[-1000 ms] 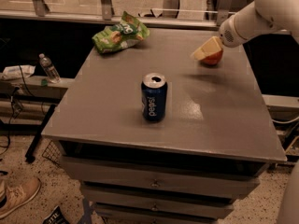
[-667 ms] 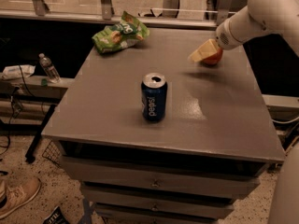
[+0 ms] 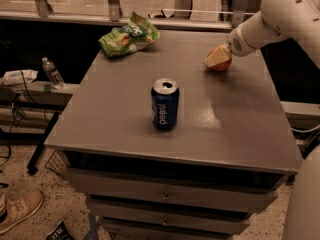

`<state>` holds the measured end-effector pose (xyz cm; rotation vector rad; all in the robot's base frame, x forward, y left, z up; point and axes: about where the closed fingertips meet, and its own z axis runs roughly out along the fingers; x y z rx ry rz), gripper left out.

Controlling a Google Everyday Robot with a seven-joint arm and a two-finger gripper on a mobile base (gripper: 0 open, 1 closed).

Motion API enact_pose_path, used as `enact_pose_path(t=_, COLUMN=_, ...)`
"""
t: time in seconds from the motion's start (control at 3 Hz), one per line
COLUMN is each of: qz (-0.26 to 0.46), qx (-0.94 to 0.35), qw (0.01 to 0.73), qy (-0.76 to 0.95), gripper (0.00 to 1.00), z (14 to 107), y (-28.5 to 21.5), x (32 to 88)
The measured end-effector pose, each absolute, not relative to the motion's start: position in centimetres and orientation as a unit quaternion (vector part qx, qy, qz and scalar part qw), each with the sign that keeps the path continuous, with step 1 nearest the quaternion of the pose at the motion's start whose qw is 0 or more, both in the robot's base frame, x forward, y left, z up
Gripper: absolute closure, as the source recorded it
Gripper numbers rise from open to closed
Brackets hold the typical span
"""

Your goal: Move apple near pepsi can

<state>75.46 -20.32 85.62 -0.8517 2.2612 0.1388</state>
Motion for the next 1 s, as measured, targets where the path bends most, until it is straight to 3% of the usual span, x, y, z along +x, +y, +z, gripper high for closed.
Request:
enact_pose_path(t=0.67, qz=0.078, qx=-0.381, qw=0.367, qy=0.845, gripper=0.95, z=87.8, y=-18.9, x=73.7)
enact_pose_path(t=1.0, qz=0.088, qx=-0.429, qw=0.373, qy=0.818, gripper=1.00, z=90.0, y=-17.7, x=71.2)
